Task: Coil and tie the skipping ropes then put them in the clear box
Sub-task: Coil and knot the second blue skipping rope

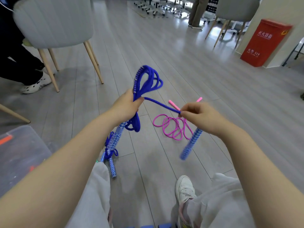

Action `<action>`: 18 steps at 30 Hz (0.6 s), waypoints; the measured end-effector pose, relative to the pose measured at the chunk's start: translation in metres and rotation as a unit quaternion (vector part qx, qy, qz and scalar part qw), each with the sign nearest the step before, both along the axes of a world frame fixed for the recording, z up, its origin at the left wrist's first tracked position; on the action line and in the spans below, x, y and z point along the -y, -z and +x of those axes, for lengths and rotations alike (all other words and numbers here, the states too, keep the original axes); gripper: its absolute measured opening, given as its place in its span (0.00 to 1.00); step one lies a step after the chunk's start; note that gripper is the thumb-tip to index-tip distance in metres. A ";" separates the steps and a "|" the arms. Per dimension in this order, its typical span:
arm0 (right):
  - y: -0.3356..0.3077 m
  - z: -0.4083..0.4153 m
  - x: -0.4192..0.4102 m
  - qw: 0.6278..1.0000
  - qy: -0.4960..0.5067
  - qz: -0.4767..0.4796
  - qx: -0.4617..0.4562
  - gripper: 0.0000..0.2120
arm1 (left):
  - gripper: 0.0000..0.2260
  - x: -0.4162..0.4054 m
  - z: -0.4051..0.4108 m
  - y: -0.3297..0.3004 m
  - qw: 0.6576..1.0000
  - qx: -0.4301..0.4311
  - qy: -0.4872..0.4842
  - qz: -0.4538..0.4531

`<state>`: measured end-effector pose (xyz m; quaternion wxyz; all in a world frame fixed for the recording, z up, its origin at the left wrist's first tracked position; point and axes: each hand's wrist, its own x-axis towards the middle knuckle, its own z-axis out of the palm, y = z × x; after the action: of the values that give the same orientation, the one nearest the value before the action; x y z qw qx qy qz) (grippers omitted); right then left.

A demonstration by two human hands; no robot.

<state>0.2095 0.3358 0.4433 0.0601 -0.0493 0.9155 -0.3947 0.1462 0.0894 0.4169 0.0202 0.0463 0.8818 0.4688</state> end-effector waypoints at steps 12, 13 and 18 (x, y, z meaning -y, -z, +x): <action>0.014 0.014 0.053 0.914 -0.247 0.242 -0.213 0.07 | 0.11 -0.049 0.059 0.056 0.787 0.036 0.344 -0.511; 0.013 0.010 0.047 0.916 -0.245 0.247 -0.199 0.06 | 0.12 -0.054 0.070 0.051 0.782 0.045 0.373 -0.497; 0.017 -0.011 0.001 0.976 -0.166 0.136 -0.031 0.08 | 0.09 -0.057 0.095 0.011 0.825 -0.003 0.444 -0.349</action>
<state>0.1988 0.3348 0.4265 0.1027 -0.2036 0.9412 -0.2492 0.2415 0.1463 0.4058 0.2381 0.4244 0.8708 0.0699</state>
